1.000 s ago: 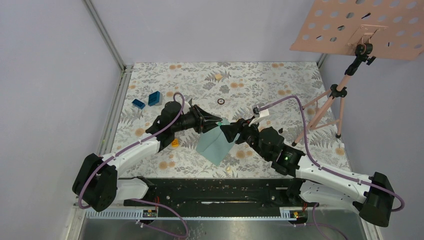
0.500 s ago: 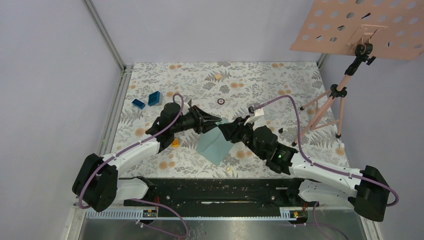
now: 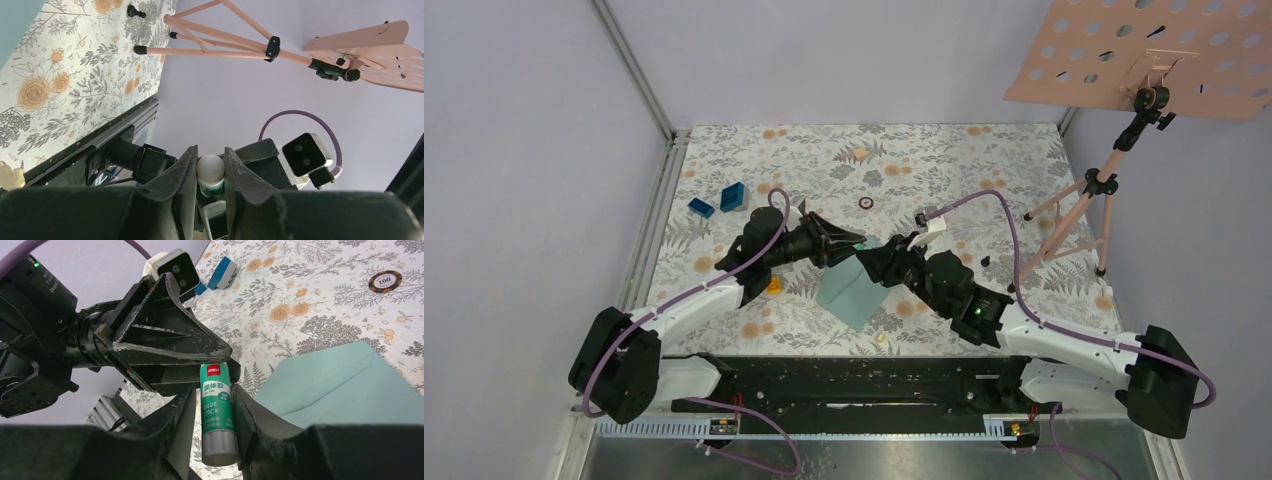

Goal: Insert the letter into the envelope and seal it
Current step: Adjust the solid glue.

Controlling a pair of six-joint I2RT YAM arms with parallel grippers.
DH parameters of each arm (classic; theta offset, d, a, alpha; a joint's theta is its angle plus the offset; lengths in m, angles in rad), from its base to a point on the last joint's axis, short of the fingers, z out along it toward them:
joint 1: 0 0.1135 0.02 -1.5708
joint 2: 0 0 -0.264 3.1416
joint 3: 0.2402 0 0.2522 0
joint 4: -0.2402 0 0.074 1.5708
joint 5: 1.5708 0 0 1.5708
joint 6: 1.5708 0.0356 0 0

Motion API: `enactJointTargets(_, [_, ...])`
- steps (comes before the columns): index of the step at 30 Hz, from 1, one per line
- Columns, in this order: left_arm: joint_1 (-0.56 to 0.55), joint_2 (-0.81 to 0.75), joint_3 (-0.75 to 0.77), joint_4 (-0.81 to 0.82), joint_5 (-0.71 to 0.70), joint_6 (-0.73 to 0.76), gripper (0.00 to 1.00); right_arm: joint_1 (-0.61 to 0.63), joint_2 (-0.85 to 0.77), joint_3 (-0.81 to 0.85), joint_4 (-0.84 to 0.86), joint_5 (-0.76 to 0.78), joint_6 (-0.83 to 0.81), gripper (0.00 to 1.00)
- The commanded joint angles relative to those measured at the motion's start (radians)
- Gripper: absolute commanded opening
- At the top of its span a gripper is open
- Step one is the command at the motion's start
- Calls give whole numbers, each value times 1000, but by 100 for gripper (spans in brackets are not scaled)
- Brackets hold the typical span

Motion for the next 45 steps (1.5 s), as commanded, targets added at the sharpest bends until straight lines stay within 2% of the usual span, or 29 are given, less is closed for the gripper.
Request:
enactJointTargets(1, [0,-20,-10,95,5,-44,0,7,15,40,68,-17,18,39])
enactJointTargets(7, [5,-25,-18,102,9,-48,0,8,17,34,80,-14,27,34])
enactJointTargets(9, [7,-25,-19,103,12,-48,0,8,12,32,80,-12,29,42])
enactJointTargets(11, [6,-25,-20,103,12,-48,0,8,5,33,76,-7,29,58])
enactJointTargets(14, [7,-27,-18,103,11,-48,0,7,-13,32,71,11,20,64])
enactJointTargets(15, [8,-27,-19,103,11,-48,0,6,-19,34,69,12,14,63])
enactJointTargets(19, [9,-27,-18,103,10,-48,0,6,-20,49,59,-2,1,46])
enactJointTargets(23, [8,-30,-18,100,10,-48,0,6,-20,42,68,0,6,37])
enactJointTargets(33, [8,-36,-11,90,10,-45,0,6,-5,53,69,-8,8,27])
enactJointTargets(37, [8,-30,-9,96,14,-48,0,6,10,66,67,-13,9,31])
enactJointTargets(39, [8,-30,-11,98,15,-50,0,6,18,69,69,-15,10,29])
enactJointTargets(42, [8,-31,-14,99,15,-52,0,7,16,67,76,-8,11,17])
enactJointTargets(45, [9,-30,-16,100,17,-52,0,6,12,62,72,9,19,0])
